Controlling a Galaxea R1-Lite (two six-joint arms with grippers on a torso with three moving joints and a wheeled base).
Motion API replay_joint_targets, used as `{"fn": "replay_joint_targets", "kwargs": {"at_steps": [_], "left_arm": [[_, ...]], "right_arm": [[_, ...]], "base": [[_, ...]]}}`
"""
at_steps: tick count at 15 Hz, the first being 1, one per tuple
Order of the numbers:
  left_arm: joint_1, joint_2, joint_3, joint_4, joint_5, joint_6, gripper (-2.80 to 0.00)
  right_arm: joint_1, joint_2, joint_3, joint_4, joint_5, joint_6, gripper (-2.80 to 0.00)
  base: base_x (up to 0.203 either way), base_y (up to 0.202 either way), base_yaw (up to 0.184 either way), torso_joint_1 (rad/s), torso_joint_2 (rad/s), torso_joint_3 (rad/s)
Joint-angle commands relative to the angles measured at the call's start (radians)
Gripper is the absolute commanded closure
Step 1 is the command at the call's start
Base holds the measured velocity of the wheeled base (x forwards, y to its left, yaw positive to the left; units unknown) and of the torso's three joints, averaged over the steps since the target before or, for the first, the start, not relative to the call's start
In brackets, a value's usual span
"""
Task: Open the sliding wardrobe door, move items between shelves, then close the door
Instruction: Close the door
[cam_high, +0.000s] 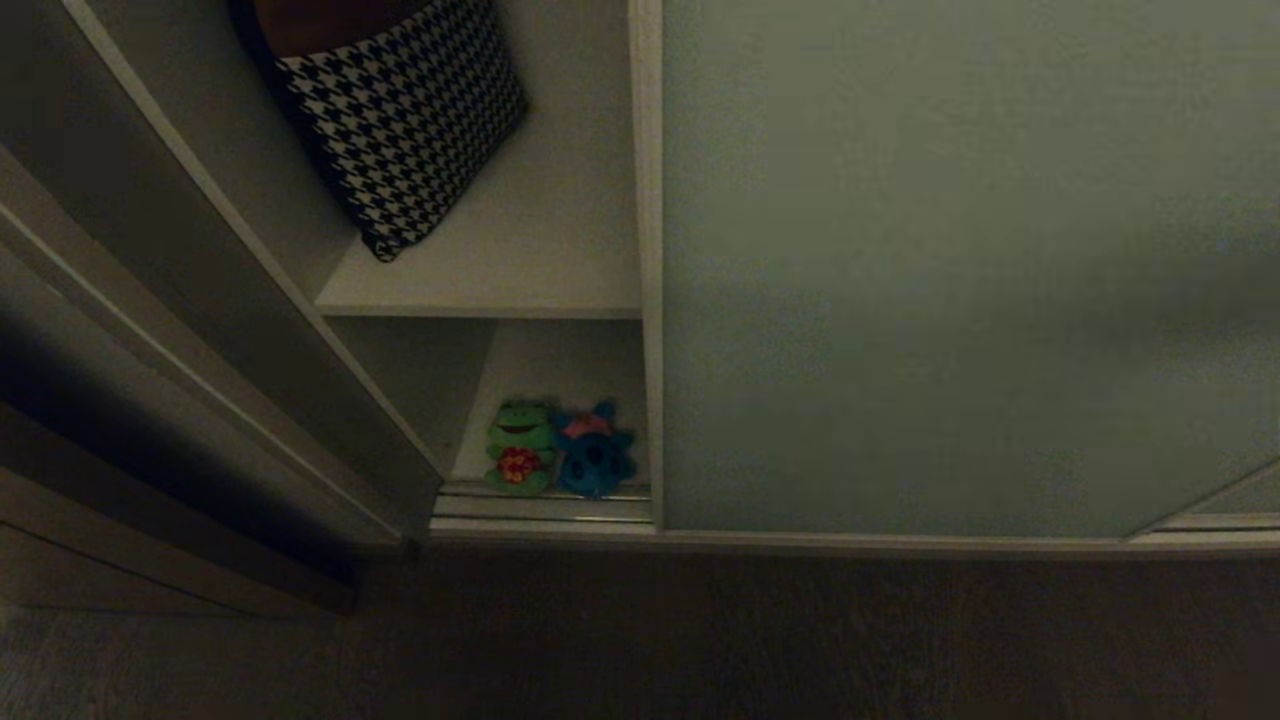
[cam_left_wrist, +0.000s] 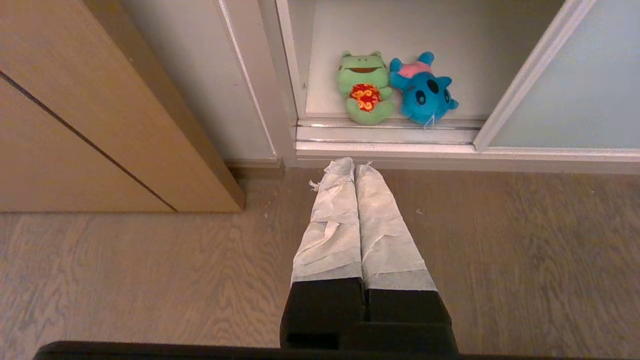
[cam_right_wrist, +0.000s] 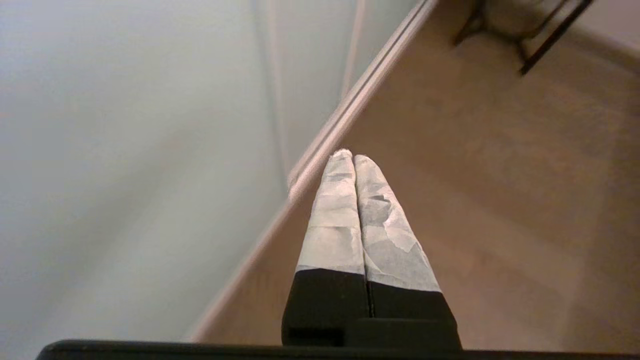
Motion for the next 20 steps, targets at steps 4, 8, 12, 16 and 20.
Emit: {"fn": "replay_joint_targets", "kwargs": {"at_steps": [4, 8, 12, 16, 20], "left_arm": [[0.0, 0.001, 0.001, 0.0, 0.0, 0.0, 0.0], [0.0, 0.001, -0.001, 0.0, 0.0, 0.0, 0.0], [0.0, 0.001, 0.001, 0.0, 0.0, 0.0, 0.0], [0.0, 0.001, 0.001, 0.0, 0.0, 0.0, 0.0], [0.0, 0.001, 0.001, 0.0, 0.0, 0.0, 0.0]], "right_arm": [[-0.168, 0.284, -0.214, -0.039, 0.031, 0.033, 0.0], [-0.194, 0.47, -0.375, -0.099, 0.053, 0.043, 0.0], [-0.212, 0.591, -0.439, -0.152, 0.375, 0.052, 0.0], [-0.211, 0.666, -0.434, -0.16, 0.58, 0.066, 0.0], [-0.173, 0.747, -0.439, -0.194, 0.594, 0.068, 0.0]], "base": [[0.0, 0.0, 0.0, 0.0, 0.0, 0.0], [0.0, 0.0, 0.0, 0.0, 0.0, 0.0], [0.0, 0.0, 0.0, 0.0, 0.0, 0.0], [0.0, 0.0, 0.0, 0.0, 0.0, 0.0], [0.0, 0.0, 0.0, 0.0, 0.0, 0.0]]}}
